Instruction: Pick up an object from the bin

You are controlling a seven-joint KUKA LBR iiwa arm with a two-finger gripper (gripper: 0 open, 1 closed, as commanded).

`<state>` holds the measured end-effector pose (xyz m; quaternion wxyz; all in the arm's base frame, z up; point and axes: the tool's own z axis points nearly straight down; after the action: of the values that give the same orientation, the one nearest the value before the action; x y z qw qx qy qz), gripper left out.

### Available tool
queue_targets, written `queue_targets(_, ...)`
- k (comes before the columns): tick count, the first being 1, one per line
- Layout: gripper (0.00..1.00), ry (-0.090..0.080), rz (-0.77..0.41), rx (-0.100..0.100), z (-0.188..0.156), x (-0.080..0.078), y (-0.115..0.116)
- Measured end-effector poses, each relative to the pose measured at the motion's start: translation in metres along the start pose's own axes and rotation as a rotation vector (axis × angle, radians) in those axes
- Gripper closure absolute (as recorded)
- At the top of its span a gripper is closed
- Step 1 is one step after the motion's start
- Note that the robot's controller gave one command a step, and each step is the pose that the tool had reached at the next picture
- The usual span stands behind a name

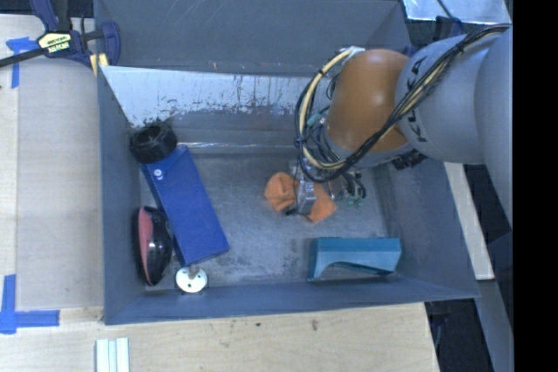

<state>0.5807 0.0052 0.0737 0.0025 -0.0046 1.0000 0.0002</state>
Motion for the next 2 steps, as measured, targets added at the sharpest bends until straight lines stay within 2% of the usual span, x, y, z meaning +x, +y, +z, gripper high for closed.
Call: queue_targets(2, 1.0, 0.0, -0.002, 0.0, 0.0, 0.0, 0.0002)
